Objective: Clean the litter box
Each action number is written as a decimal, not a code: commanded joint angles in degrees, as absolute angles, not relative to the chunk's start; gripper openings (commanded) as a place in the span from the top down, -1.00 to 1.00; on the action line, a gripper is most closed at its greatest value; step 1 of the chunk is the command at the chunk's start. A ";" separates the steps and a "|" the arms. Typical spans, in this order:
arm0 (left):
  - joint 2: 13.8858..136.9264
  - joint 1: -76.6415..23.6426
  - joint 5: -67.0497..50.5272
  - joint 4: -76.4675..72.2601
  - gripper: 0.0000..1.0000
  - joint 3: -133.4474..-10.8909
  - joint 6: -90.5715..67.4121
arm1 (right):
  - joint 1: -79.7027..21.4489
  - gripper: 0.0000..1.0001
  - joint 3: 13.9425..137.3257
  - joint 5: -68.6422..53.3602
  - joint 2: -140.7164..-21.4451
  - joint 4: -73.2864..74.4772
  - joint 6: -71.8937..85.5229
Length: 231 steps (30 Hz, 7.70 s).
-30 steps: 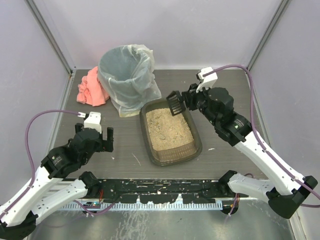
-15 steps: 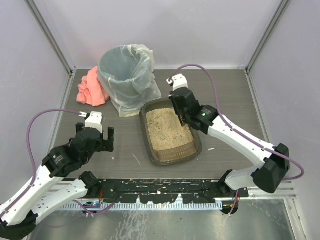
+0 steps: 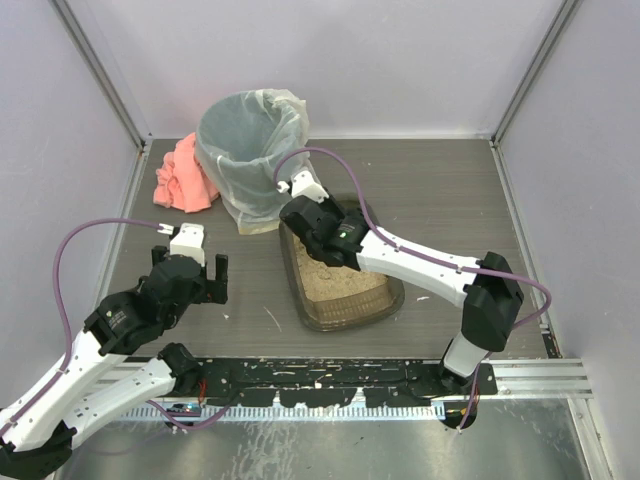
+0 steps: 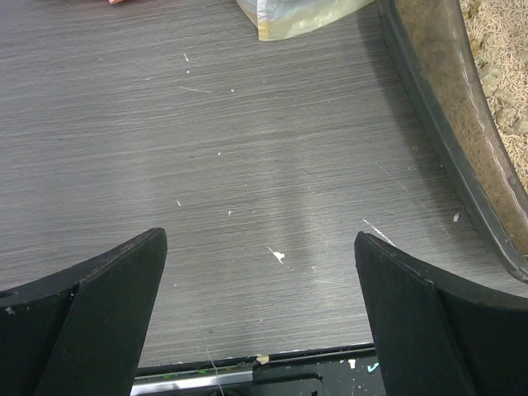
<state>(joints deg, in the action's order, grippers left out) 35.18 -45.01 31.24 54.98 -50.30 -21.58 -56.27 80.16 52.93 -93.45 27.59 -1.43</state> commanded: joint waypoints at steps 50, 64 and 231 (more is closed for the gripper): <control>35.07 -44.96 31.89 52.93 -0.96 -50.61 -21.02 | -49.85 0.99 75.16 35.69 -92.99 20.03 14.23; 34.98 -44.94 31.82 52.90 -0.96 -50.58 -20.92 | -44.86 0.98 67.96 26.24 -86.55 15.42 19.81; 38.40 -45.01 28.62 43.18 -0.96 -48.50 -16.00 | 2.63 0.98 18.51 -38.73 -66.18 -50.99 71.72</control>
<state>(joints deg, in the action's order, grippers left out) 38.15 -45.01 29.06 44.93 -48.10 -16.99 4.84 13.26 -34.94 -67.05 -52.64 76.82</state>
